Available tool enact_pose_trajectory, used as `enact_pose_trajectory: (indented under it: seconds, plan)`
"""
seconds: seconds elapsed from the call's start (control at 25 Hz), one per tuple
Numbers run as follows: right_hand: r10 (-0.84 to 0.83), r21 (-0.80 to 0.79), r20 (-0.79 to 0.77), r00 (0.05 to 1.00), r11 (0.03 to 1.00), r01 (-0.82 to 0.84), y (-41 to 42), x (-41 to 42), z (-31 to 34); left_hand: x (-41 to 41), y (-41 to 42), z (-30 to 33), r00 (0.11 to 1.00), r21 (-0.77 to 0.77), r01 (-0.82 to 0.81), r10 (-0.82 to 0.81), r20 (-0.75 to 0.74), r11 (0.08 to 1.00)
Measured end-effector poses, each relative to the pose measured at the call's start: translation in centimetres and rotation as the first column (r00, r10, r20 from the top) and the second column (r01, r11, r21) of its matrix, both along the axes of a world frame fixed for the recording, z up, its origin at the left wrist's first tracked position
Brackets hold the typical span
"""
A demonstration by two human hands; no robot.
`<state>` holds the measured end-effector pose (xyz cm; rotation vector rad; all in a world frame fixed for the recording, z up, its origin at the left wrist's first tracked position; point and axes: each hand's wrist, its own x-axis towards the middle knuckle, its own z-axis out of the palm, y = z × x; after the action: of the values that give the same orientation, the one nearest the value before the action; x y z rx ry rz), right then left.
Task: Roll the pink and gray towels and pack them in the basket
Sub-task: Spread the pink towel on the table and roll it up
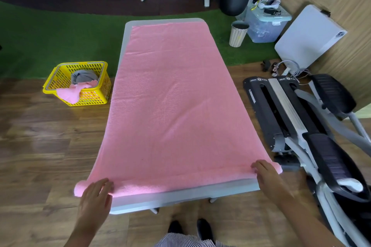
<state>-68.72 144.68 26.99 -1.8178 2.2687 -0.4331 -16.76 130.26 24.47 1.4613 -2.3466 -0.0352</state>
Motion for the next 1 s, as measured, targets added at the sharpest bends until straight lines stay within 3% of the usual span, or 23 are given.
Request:
enact_pose_trajectory:
  seconds: [0.12, 0.28, 0.56, 0.76, 1.0]
  plan:
    - [0.003, -0.074, -0.005, 1.000, 0.997, -0.004, 0.4, -0.1, -1.3, 0.2, 0.6, -0.5, 1.000, 0.005, 0.016, -0.016, 0.007, 1.000]
    - [-0.024, -0.012, 0.000, 1.000, 1.000, 0.024, 0.1, -0.2, -1.4, -0.2, 0.2, -0.2, 0.998, -0.021, -0.030, 0.031, 0.052, 0.999]
    - [0.037, -0.042, -0.108, 0.993, 0.998, -0.041, -1.1, -0.5, 0.2, 0.7, -0.1, -0.8, 0.997, -0.137, -0.022, 0.032, 0.068, 0.990]
    - [0.038, -0.079, -0.171, 0.985, 0.995, -0.053, -1.8, -0.4, 0.2, -1.8, -0.6, 0.0, 0.999, -0.082, 0.000, 0.004, 0.049, 0.997]
    - [0.048, -0.070, -0.144, 0.988, 0.996, -0.058, -1.1, 0.0, -0.3, -3.0, -0.8, 0.2, 0.995, 0.002, 0.023, -0.023, 0.095, 1.000]
